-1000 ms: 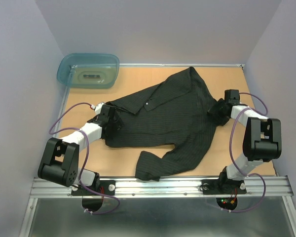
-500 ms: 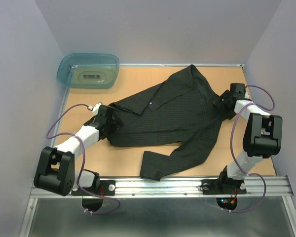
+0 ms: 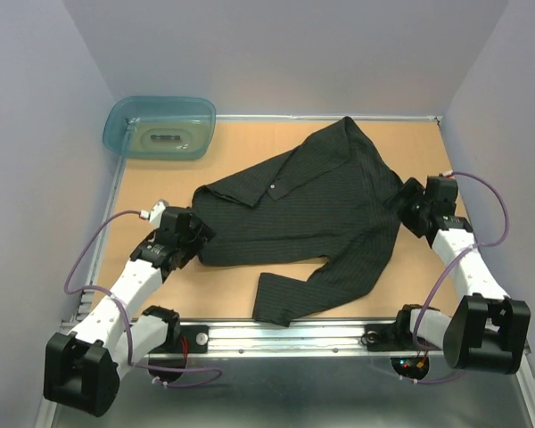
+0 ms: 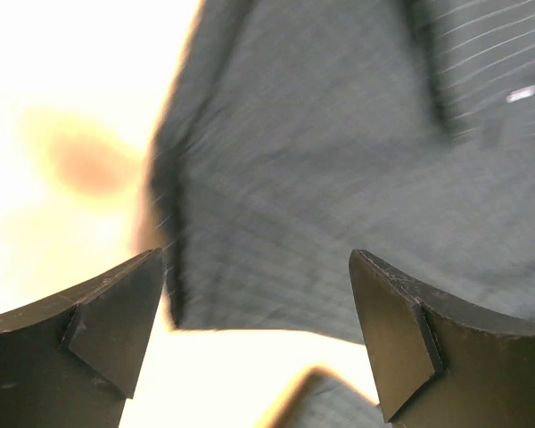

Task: Fold and stack the long sleeve shirts
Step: Flatten the shirt out

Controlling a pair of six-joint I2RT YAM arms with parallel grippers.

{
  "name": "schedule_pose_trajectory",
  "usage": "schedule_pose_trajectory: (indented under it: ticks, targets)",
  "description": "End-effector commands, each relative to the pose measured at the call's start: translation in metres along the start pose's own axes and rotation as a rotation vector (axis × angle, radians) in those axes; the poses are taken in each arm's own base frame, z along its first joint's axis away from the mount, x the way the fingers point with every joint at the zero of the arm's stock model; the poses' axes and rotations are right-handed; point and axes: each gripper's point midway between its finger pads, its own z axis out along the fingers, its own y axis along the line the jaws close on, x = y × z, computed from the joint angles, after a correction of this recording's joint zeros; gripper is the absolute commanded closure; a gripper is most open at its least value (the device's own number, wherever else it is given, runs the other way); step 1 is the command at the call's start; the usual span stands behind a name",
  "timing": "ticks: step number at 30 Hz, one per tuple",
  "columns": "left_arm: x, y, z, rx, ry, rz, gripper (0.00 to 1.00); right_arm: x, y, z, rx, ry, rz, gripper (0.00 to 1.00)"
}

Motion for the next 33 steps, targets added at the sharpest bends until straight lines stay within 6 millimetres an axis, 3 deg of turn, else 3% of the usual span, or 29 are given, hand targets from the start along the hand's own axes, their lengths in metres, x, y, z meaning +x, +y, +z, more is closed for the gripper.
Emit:
schedule_pose_trajectory:
  ticks: [1,5,9,14,18,24,27,31,33]
  targets:
    - [0.027,0.03,0.001,-0.083,0.077,-0.073,0.04,0.031,-0.026,-0.006,0.074,0.065,0.034,0.1]
    - [0.047,0.044,0.013,-0.113,0.141,-0.069,0.05,0.051,-0.045,-0.002,0.144,0.108,0.083,0.12]
    - [0.054,0.045,0.022,-0.122,0.175,-0.05,0.07,0.071,-0.058,0.003,0.186,0.162,0.116,0.18]
    - [0.058,0.046,0.027,-0.122,0.192,-0.04,0.17,0.094,-0.074,0.005,0.226,0.22,0.131,0.25]
    - [0.058,0.044,0.028,-0.113,0.187,-0.038,0.28,0.101,-0.089,0.009,0.292,0.226,0.133,0.3]
    - [0.058,0.043,0.031,-0.113,0.196,-0.021,0.38,0.11,-0.092,0.017,0.298,0.257,0.145,0.37]
    - [0.057,0.041,0.031,-0.107,0.196,-0.021,0.48,0.118,-0.092,0.017,0.284,0.288,0.146,0.42]
    - [0.055,0.039,0.028,-0.098,0.193,-0.005,0.6,0.122,-0.089,0.018,0.269,0.313,0.153,0.54]
    - [0.052,0.038,0.025,-0.103,0.184,0.004,0.64,0.118,-0.086,0.018,0.261,0.302,0.149,0.67]
